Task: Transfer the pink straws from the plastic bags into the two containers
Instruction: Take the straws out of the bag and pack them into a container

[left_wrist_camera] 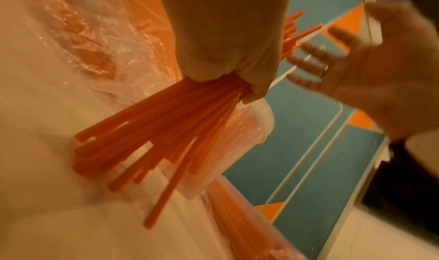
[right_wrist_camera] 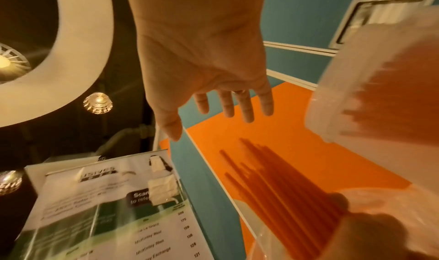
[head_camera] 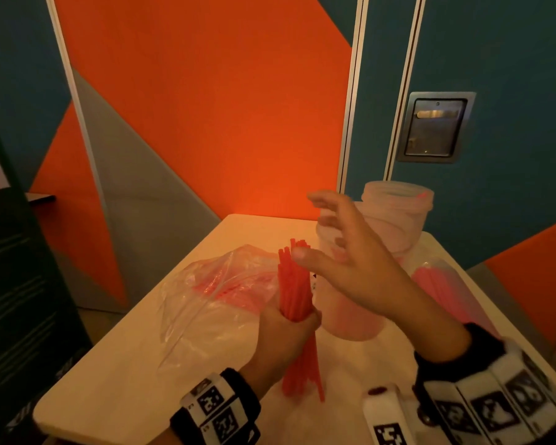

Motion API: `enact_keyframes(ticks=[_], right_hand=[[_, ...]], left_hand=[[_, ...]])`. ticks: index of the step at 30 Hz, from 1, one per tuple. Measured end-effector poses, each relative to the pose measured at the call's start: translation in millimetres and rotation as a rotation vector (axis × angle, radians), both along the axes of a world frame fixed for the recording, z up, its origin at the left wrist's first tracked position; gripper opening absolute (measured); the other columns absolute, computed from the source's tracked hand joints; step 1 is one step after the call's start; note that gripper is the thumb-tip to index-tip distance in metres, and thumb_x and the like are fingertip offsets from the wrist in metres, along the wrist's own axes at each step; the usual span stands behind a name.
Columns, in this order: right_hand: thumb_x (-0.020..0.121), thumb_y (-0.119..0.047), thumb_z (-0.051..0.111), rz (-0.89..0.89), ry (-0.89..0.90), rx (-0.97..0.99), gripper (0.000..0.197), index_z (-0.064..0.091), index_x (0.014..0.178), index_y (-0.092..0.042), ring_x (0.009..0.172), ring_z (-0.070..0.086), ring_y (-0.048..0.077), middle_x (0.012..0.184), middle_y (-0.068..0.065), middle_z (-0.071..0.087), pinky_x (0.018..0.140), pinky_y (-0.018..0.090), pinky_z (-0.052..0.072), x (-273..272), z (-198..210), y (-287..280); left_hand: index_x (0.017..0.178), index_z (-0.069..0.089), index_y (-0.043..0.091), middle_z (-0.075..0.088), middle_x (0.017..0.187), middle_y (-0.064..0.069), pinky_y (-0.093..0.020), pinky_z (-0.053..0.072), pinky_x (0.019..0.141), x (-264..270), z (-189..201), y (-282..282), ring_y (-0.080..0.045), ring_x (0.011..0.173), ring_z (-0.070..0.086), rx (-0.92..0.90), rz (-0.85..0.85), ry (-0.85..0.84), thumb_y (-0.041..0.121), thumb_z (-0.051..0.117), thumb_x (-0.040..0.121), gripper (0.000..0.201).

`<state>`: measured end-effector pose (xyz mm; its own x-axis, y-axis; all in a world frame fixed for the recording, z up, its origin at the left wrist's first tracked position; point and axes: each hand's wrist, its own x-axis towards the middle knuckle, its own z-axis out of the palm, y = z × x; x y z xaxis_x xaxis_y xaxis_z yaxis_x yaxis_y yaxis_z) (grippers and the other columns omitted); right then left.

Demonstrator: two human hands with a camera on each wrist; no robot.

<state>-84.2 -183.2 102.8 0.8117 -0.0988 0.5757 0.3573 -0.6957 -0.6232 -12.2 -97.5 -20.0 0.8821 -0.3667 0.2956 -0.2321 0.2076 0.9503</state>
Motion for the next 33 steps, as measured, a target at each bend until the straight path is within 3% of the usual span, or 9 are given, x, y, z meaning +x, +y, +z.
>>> enact_keyframes(ticks=[3, 6, 9, 11, 15, 17, 22, 27, 33], right_hand=[[0.076, -0.069, 0.047, -0.057, 0.104, -0.369, 0.069, 0.026, 0.138, -0.047, 0.134, 0.027, 0.008, 0.148, -0.014, 0.028, 0.105, 0.033, 0.031, 12.5, 1.3, 3.8], [0.087, -0.045, 0.055, -0.076, 0.213, -0.571, 0.046, 0.050, 0.130, -0.028, 0.124, 0.043, 0.019, 0.133, -0.003, 0.048, 0.101, 0.035, 0.038, 29.1, -16.3, 5.1], [0.086, -0.017, 0.055, -0.100, 0.032, -0.488, 0.035, 0.054, 0.121, -0.020, 0.098, 0.053, 0.019, 0.105, -0.002, 0.056, 0.083, 0.034, 0.045, 30.9, -26.4, 7.8], [0.082, -0.015, 0.057, -0.093, -0.057, -0.397, 0.040, 0.048, 0.120, -0.024, 0.084, 0.047, 0.012, 0.093, -0.008, 0.048, 0.075, 0.034, 0.046, 28.2, -29.5, 11.0], [0.079, -0.037, 0.054, -0.148, -0.166, -0.364, 0.025, 0.066, 0.090, -0.018, 0.080, 0.050, 0.012, 0.086, -0.006, 0.056, 0.072, 0.035, 0.045, 24.1, -30.3, 10.8], [0.080, -0.053, 0.044, -0.204, -0.190, -0.381, 0.043, 0.069, 0.076, -0.018, 0.082, 0.052, 0.012, 0.081, -0.006, 0.060, 0.077, 0.035, 0.038, 22.4, -22.2, 9.7], [0.084, -0.056, 0.030, -0.133, 0.058, -0.356, 0.052, 0.067, 0.092, -0.020, 0.091, 0.056, 0.012, 0.097, -0.009, 0.063, 0.086, 0.041, 0.043, 21.7, -5.9, 4.7], [0.092, -0.039, 0.038, -0.151, 0.445, -0.864, 0.038, 0.066, 0.088, -0.013, 0.085, 0.056, 0.026, 0.096, 0.007, 0.064, 0.064, 0.031, 0.036, 28.8, -23.1, 3.2], [0.095, -0.041, 0.038, -0.046, 0.380, -0.447, 0.034, 0.063, 0.111, -0.024, 0.107, 0.053, 0.020, 0.117, -0.001, 0.058, 0.094, 0.044, 0.041, 29.8, -6.4, -4.3]], left_hand=[[0.081, 0.060, 0.012, 0.062, 0.064, 0.003, -0.017, 0.047, 0.053, -1.8, -2.3, -4.1, -0.004, 0.057, 0.059, -0.021, -0.037, -0.007, -0.003, 0.070, 0.070, 0.021], [0.092, 0.061, 0.009, 0.068, 0.074, 0.004, -0.020, 0.048, 0.056, -2.2, -0.9, -6.3, -0.005, 0.066, 0.063, -0.069, -0.068, -0.022, -0.004, 0.072, 0.064, 0.032], [0.110, 0.054, 0.013, 0.069, 0.091, 0.001, -0.019, 0.050, 0.062, -1.5, -1.0, -5.4, -0.006, 0.082, 0.067, -0.076, -0.100, -0.047, -0.014, 0.073, 0.065, 0.055], [0.102, 0.058, 0.013, 0.070, 0.084, 0.002, -0.017, 0.050, 0.061, -2.0, -0.1, -4.7, -0.008, 0.078, 0.067, -0.054, -0.118, -0.081, -0.006, 0.074, 0.059, 0.050], [0.084, 0.062, 0.015, 0.070, 0.073, 0.007, -0.019, 0.049, 0.056, -1.6, 5.0, -5.1, -0.002, 0.068, 0.065, -0.052, -0.085, -0.176, -0.002, 0.070, 0.058, 0.032], [0.080, 0.061, 0.012, 0.066, 0.068, 0.000, -0.026, 0.048, 0.054, -1.1, 6.6, -5.7, -0.009, 0.063, 0.061, -0.058, -0.073, -0.171, -0.001, 0.069, 0.057, 0.028], [0.073, 0.054, 0.021, 0.056, 0.057, 0.006, -0.023, 0.041, 0.049, -4.8, -8.7, -14.1, -0.004, 0.053, 0.050, 0.015, -0.054, -0.139, 0.004, 0.064, 0.053, 0.028], [0.075, 0.053, 0.016, 0.055, 0.059, 0.005, -0.022, 0.040, 0.049, -1.1, -30.4, -17.2, -0.002, 0.051, 0.051, 0.151, -0.054, -0.162, 0.010, 0.064, 0.053, 0.025], [0.070, 0.052, 0.024, 0.059, 0.058, 0.015, -0.021, 0.042, 0.052, -2.6, -27.0, -13.1, -0.002, 0.052, 0.051, 0.163, -0.087, -0.178, 0.005, 0.066, 0.056, 0.027]])
